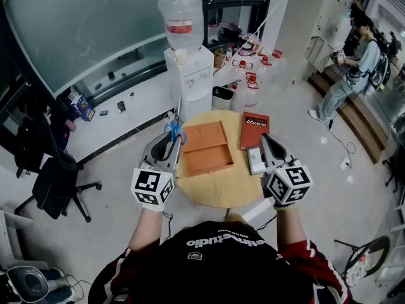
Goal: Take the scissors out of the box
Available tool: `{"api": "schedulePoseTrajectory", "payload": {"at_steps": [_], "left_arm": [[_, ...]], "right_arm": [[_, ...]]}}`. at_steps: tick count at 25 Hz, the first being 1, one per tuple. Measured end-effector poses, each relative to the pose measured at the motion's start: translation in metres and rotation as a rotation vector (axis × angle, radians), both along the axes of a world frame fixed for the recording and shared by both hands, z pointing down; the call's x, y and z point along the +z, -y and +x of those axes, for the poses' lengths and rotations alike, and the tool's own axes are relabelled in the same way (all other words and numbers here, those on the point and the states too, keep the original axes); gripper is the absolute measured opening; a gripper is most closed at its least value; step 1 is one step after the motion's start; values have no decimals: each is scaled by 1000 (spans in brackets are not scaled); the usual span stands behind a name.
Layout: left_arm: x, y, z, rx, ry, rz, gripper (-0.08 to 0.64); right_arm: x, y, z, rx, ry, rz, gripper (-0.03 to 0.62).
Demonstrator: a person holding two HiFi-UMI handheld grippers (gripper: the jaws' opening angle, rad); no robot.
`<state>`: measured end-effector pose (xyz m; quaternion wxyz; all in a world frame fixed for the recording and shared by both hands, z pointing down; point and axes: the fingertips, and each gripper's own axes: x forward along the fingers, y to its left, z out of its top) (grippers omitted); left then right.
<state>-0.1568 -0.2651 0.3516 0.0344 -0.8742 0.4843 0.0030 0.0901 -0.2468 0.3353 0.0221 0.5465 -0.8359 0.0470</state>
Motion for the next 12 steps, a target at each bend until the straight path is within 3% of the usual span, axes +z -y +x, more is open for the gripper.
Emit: {"api": "schedulePoseTrajectory", "payload": {"at_steps": [12], "left_arm": [[4,2,6,12,-4,-5,89]], "right_arm": [[4,-3,7,13,-12,-17,26]]}}
